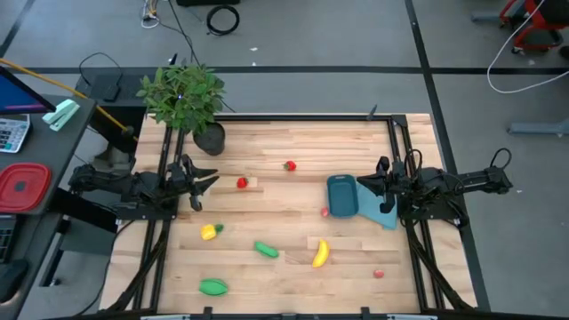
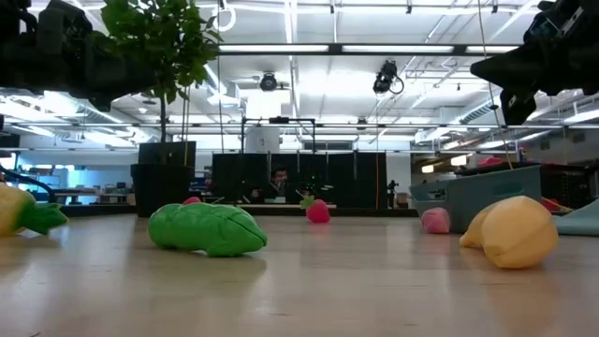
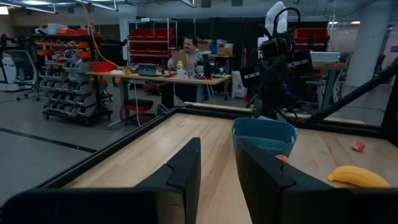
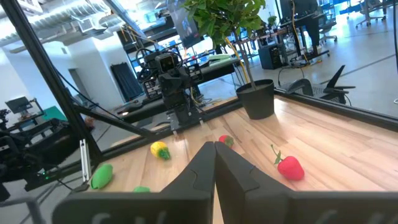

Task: Pick and placing Produce into tupperware

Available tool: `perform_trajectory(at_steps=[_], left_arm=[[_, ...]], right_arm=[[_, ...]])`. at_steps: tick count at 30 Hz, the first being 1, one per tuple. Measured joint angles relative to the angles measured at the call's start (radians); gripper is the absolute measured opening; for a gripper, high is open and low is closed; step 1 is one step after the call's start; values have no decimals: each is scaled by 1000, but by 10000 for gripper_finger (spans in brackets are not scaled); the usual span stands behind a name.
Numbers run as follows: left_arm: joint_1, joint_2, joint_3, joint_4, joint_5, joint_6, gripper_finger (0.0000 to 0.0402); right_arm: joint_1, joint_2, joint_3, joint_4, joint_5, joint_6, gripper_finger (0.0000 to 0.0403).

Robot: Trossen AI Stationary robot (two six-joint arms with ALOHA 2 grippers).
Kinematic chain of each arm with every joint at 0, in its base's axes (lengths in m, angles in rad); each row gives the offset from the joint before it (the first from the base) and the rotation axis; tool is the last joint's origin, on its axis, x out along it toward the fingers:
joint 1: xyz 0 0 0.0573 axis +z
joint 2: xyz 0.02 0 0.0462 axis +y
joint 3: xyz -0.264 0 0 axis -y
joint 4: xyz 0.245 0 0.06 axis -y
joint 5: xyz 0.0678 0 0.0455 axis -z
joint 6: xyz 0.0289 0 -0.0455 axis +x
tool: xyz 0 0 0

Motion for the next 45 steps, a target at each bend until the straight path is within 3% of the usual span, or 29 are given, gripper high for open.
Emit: perform_trajectory(at_steps=[14,21,29,32,36,38,45], left_arm=[[0,0,0,0,0,0,107],[0,0,0,0,0,0,107],[0,0,0,3,0,-1,107],[0,0,0,7,0,-3,107],[0,0,0,19,0,7,107],[0,0,0,22,0,7,107],[0,-1,0,83,0,0,107]], right_arm=[[0,0,0,0,0,0,16],[0,0,0,0,1,-110,16],[0,0,0,-19,-13,-81,16],[0,0,42,-227,-70,-12,16],[0,2,140,-647,-123,343,16],[0,12,180,-792,-119,430,16],[0,85,198,-848,-10,577,16]])
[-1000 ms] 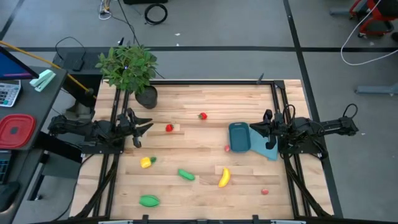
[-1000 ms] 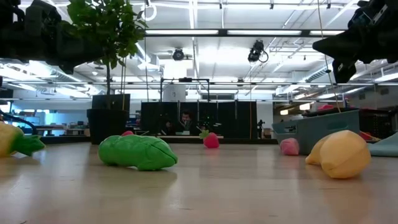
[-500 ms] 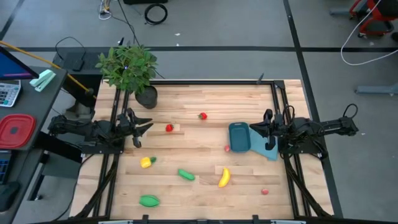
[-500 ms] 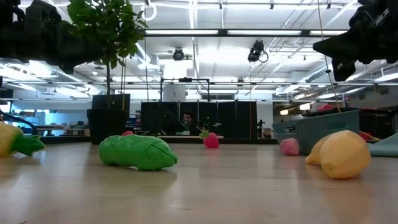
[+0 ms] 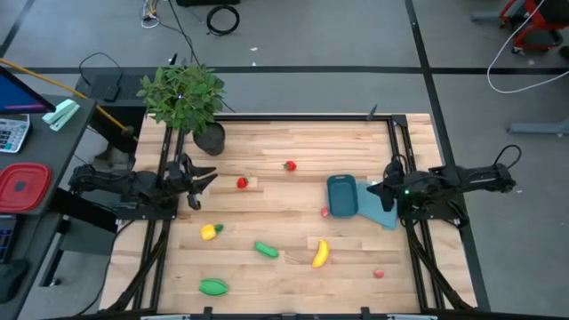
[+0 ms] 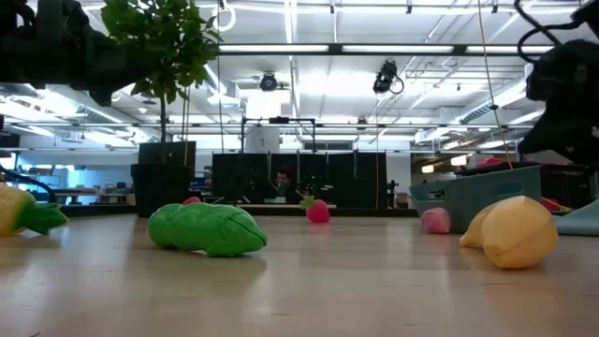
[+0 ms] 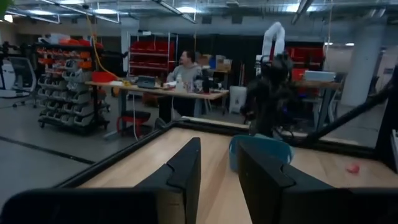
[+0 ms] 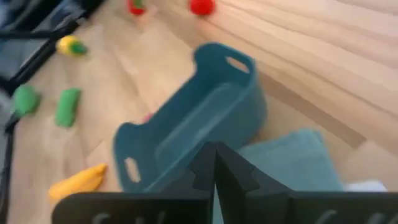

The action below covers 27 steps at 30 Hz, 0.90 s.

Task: Pick and placing Produce into tupperware
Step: Adjust the blue bin on the table

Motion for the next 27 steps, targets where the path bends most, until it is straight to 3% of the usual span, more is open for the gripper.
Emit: perform_trajectory(at_steps=[6,27], left_arm=[[0,0,0,69,0,1,107],[0,1,0,113,0,1,107]], right_arm=[[0,154,-55,17,-40,159,16],[0,525,-60,387,-33,232,16]])
